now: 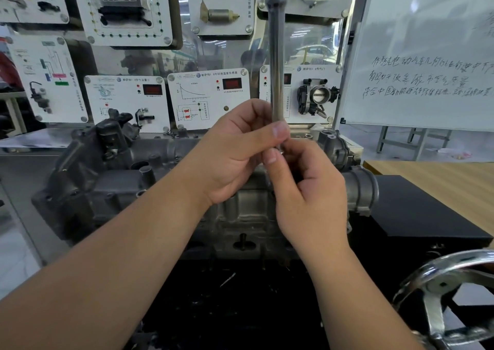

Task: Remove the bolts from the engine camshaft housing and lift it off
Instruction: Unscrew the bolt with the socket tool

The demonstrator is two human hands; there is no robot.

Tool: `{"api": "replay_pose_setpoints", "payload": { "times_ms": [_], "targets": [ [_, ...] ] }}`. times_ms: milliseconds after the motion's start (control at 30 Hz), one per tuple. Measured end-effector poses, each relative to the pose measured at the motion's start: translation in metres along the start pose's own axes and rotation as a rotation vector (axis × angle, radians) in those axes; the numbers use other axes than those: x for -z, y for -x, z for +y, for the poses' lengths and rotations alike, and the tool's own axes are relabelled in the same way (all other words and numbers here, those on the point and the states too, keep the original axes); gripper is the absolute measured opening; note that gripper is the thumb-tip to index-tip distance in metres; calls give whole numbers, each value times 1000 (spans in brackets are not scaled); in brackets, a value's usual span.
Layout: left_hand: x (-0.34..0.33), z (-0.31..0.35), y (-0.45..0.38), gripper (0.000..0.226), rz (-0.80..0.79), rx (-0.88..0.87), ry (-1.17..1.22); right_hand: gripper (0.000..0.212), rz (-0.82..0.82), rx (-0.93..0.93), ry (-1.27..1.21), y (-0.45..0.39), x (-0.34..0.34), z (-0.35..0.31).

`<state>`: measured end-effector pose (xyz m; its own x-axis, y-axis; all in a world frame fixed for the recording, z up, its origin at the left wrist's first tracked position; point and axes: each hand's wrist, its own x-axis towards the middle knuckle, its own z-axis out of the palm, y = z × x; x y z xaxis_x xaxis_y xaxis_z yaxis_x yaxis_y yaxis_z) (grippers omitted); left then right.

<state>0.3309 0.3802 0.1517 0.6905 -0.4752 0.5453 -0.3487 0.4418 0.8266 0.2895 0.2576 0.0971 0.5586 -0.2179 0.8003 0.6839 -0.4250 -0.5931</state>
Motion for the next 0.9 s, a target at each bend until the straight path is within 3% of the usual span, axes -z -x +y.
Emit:
{"api": "replay_pose_setpoints", "payload": {
  "times_ms": [100, 200, 267, 500, 700, 900],
  "targets": [
    [0, 1, -1, 6, 2, 17, -11, 35, -32, -8, 38, 0, 1, -2],
    [0, 0, -1, 29, 10, 32, -65, 32, -61, -37, 39, -2, 1, -3],
    [-1, 2, 0, 30, 8, 51, -85, 36, -71, -57, 27, -2, 0, -2],
    [-4, 1, 0, 6, 66, 9, -16, 29, -40, -59, 25, -1, -1, -2],
    [-2, 2, -1, 29, 22, 53, -38, 36, -64, -54, 70, -2, 0, -5],
    [-2, 1, -2, 26, 28, 37, -71, 45, -63, -72, 33, -1, -2, -3]
  ]
}}
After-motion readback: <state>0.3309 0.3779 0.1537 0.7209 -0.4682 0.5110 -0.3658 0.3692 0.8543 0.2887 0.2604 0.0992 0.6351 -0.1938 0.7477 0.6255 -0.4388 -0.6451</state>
